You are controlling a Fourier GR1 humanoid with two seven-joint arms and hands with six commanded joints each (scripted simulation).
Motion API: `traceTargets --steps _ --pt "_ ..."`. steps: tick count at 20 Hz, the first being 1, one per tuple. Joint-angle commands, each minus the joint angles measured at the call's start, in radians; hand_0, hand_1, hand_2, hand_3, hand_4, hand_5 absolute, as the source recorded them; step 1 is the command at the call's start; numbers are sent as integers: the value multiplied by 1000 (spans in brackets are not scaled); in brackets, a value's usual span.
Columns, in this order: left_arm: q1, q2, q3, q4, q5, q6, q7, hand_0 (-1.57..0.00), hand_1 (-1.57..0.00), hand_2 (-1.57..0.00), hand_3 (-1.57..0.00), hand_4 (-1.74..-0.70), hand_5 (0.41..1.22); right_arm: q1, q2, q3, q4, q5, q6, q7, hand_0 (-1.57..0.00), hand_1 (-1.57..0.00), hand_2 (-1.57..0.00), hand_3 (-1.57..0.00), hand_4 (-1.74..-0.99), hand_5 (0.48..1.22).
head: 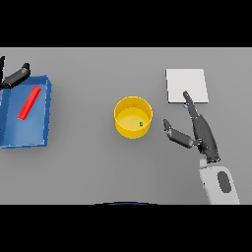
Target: Pick up the red beaker and tilt it to pour out 1 green nut into yellow bowl. Pick up the yellow bowl and place it on the metallic measuring scale.
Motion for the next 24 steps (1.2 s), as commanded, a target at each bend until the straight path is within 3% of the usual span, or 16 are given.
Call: traceTargets --steps 1,2,4,6,7,9,10,16,20,24 --pt "-2 3 3 -6 2 4 4 -21 -18 -16 -9 -716 682 -29 -18 5 9 -11 34 -14 1 1 1 1 -1190 663" --pt "2 2 2 -19 6 7 1 -17 -14 -12 -7 -720 685 -64 -38 15 22 -14 68 -41 -13 1 1 1 -1167 672" --pt "3 11 10 -32 14 9 -8 -10 -9 -8 -4 -726 700 -126 -81 48 24 -6 143 -52 -8 1 1 1 -1202 683" --pt "13 4 10 -34 22 9 -8 -6 -5 -5 -2 -738 709 -166 -138 100 52 63 191 -79 -5 1 1 1 -1254 666" --pt "15 6 4 -44 17 11 -12 -5 -4 -3 -2 -739 709 -201 -155 125 69 105 203 -54 -3 1 1 1 -1260 656" --pt "12 4 9 -37 19 14 -15 -3 -2 -2 -1 -744 709 -269 -182 181 101 185 227 -40 -2 1 1 1 -1243 638" --pt "13 3 13 -30 22 14 -22 -2 -2 -1 0 -746 709 -291 -208 209 112 225 239 -59 -1 1 1 1 -1234 627" --pt "28 9 22 -36 36 4 -59 0 0 0 1 -755 716 -432 -258 332 182 330 346 -126 0 1 1 1 -1231 625" --pt "33 4 29 -38 45 18 -55 1 1 1 1 -766 721 -509 -255 389 239 371 404 -120 1 1 1 1 -1210 641" --pt "47 1 37 -37 55 21 -81 1 1 1 1 -784 725 -537 -247 437 291 403 414 -168 1 1 1 1 -1220 651"
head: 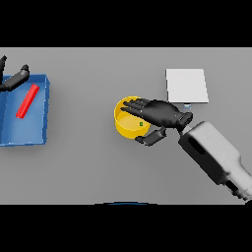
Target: Pick up the red beaker and tilt it to pour out 1 green nut into yellow bowl. Pick up the yellow bowl and place it on the metallic measuring scale.
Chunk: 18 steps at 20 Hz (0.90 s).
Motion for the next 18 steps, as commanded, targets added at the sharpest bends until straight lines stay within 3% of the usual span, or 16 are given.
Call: traceTargets --steps 1,12,18 --pt "-9 0 2 4 1 -3 7 1 1 1 1 -786 728 -15 2 4 21 2 2 -11 1 1 1 1 -1224 653" --pt "-2 -2 -1 -4 -1 3 2 1 1 1 1 -792 725 -58 20 66 133 37 49 -43 1 1 1 0 -1279 699" --pt "1 5 -2 -27 2 12 23 1 1 1 1 -793 730 -73 51 80 202 49 13 -79 1 1 -27 -60 -1293 738"
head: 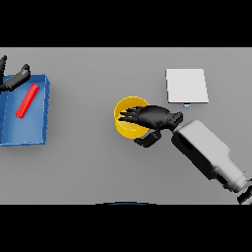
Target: Pick up the red beaker and tilt it to pour out 1 green nut into yellow bowl. Pick up the yellow bowl and place it on the metallic measuring scale.
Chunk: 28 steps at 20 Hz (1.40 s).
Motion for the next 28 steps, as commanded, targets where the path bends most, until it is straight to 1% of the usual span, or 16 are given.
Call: traceTargets --steps 1,2,3,4,6,7,8,9,11,13,14,16,20,23,25,28 --pt "-5 -1 -3 -3 -4 2 6 1 1 1 1 -794 732 0 5 -6 8 -5 -1 6 1 1 -52 -88 -1309 768" --pt "0 1 -7 -8 -8 10 14 1 1 1 1 -793 732 9 10 -5 5 -6 -1 14 1 -14 -84 -121 -1333 800" --pt "1 6 0 -10 -4 12 7 1 1 1 1 -796 730 15 9 -3 -2 -4 -7 17 -68 -69 -140 -178 -1365 838" --pt "-5 1 1 -4 -2 8 6 1 1 1 1 -796 730 9 1 -2 7 -2 -6 1 -173 -145 -204 -243 -1396 875" --pt "-2 2 -3 0 -5 0 -1 1 1 1 1 -793 729 3 3 8 2 5 2 2 -469 -376 -379 -419 -1479 999" --pt "-6 1 -1 0 -1 -2 7 1 1 1 1 -793 731 -9 -3 8 8 8 12 -1 -630 -509 -481 -650 -1473 1044" --pt "-12 3 -2 5 -3 -5 17 1 1 1 1 -788 732 -6 4 14 2 13 15 25 -780 -649 -590 -834 -1469 1079" --pt "-13 0 -1 8 -5 -1 14 1 1 1 1 -791 733 -6 5 12 -2 4 26 34 -938 -806 -787 -978 -1521 1108" --pt "-6 3 5 11 0 -7 -11 1 1 1 1 -793 736 -2 -12 8 -16 -11 33 17 -1166 -1081 -1069 -1030 -1594 1148" --pt "-5 -2 -4 -4 -6 2 0 1 1 1 1 -793 734 -2 -13 13 -25 -14 44 26 -1312 -1258 -1250 -1089 -1642 1175" --pt "0 2 1 -3 -3 5 -5 1 1 1 1 -792 732 -5 -16 17 -31 -11 45 22 -1364 -1320 -1314 -1111 -1659 1184" --pt "-11 -4 2 10 -1 -5 -7 1 1 1 1 -790 727 -10 -21 7 -40 -17 52 50 -1438 -1411 -1406 -1153 -1683 1197" --pt "-8 1 -1 8 -7 -1 -5 1 1 1 1 -783 727 -16 -51 -24 -106 -58 91 61 -1517 -1505 -1504 -1350 -1711 1211" --pt "-1 6 -3 -4 -11 6 -7 1 1 1 1 -785 731 -25 -80 -40 -148 -72 113 84 -1543 -1537 -1537 -1338 -1719 1216" --pt "-3 2 2 6 -6 1 -17 1 1 1 1 -793 737 -47 -96 -56 -149 -80 129 105 -1553 -1549 -1549 -1302 -1721 1218" --pt "-5 12 11 1 0 -2 -30 1 1 1 1 -800 737 -73 -95 -63 -140 -93 152 127 -1562 -1551 -1559 -1353 -1724 1218"
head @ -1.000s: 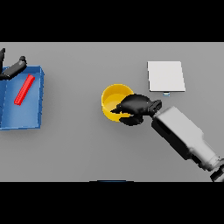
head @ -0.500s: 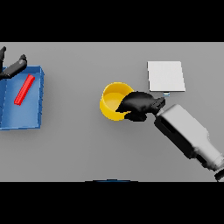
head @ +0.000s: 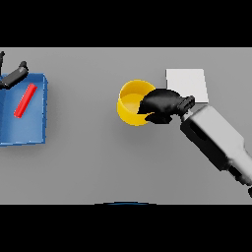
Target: Pick up the red beaker and tilt it to pour out 1 green nut into yellow bowl. Pick up the yellow bowl and place it on the metallic measuring scale.
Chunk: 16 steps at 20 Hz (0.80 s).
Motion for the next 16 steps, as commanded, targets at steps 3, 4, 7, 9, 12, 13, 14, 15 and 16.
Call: traceTargets --steps 3,4,7,9,12,13,14,15,16 --pt "-3 1 -3 6 -4 -2 9 1 1 1 1 -795 747 -27 -15 -32 15 -8 -7 17 -1566 -1561 -1565 -1269 -1723 1219" --pt "-3 -3 -5 11 -4 -5 12 1 1 1 1 -794 748 -32 -31 -36 17 0 -17 19 -1471 -1535 -1566 -1279 -1723 1220" --pt "-4 8 -4 4 -11 -2 11 1 1 1 1 -788 754 -47 -71 -63 47 6 -27 38 -1519 -1552 -1568 -1341 -1724 1220" --pt "-5 0 3 11 3 -11 10 1 1 1 1 -799 754 -53 -85 -67 75 20 -58 25 -1538 -1559 -1569 -1406 -1726 1221" --pt "1 13 6 7 5 -13 17 1 1 1 1 -802 755 -85 -105 -95 152 22 -79 20 -1554 -1565 -1570 -1380 -1725 1221" --pt "4 11 9 3 14 -18 13 1 1 1 1 -801 754 -91 -110 -93 180 33 -94 11 -1557 -1566 -1570 -1342 -1724 1221" --pt "6 12 9 5 11 -15 6 1 1 1 1 -801 754 -98 -113 -94 207 38 -108 -4 -1560 -1567 -1570 -1311 -1724 1221" --pt "3 7 9 13 7 -11 3 1 1 1 1 -801 753 -105 -115 -92 226 43 -115 -16 -1562 -1568 -1571 -1287 -1724 1221" --pt "-6 0 10 22 9 -13 9 1 1 1 1 -801 753 -119 -100 -94 242 43 -123 -6 -1564 -1568 -1571 -1267 -1723 1221"
